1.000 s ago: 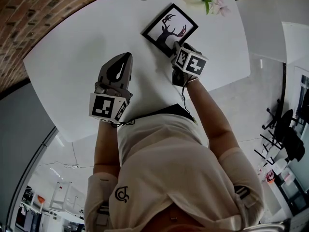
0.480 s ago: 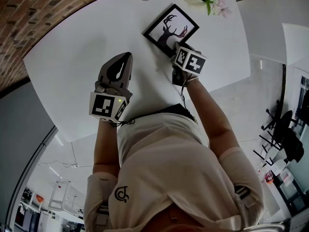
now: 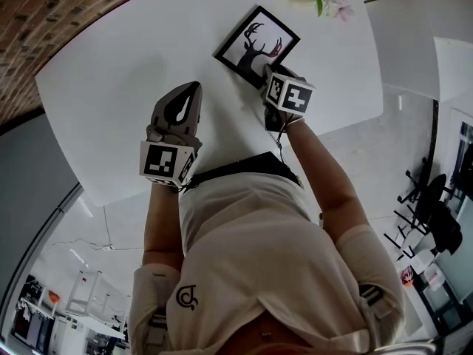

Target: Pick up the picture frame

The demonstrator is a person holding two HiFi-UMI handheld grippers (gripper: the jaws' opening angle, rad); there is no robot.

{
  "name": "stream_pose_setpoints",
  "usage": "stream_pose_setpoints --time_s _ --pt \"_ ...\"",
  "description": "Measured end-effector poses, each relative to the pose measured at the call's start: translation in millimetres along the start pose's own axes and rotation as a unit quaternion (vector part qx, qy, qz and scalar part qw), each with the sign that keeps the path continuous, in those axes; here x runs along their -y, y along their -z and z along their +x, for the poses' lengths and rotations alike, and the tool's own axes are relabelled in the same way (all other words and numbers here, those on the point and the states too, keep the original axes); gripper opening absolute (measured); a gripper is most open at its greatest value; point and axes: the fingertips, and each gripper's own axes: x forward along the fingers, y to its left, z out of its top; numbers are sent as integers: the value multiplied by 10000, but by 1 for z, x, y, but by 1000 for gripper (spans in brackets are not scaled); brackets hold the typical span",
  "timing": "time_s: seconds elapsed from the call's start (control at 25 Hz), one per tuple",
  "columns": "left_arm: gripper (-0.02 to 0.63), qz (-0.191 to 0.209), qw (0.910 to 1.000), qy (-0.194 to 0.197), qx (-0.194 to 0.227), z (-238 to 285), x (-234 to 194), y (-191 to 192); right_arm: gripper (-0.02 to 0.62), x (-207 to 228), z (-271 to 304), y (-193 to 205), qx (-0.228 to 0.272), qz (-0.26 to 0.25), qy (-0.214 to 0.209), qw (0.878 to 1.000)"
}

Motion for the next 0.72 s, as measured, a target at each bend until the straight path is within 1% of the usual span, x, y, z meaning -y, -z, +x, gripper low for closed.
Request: stream_pose_setpoints --time_s 0.12,0.32,0.72 --pt "12 -74 9999 -111 65 -11 7 7 153 -2 -5 10 -54 -229 -141 9996" --pt "12 -210 9990 -387 49 -26 18 16 150 -4 -12 27 -194 -555 -364 9976" --pt "12 -341 9975 -621 -10 -52 50 37 152 -4 -31 61 -459 -1133 -624 9905"
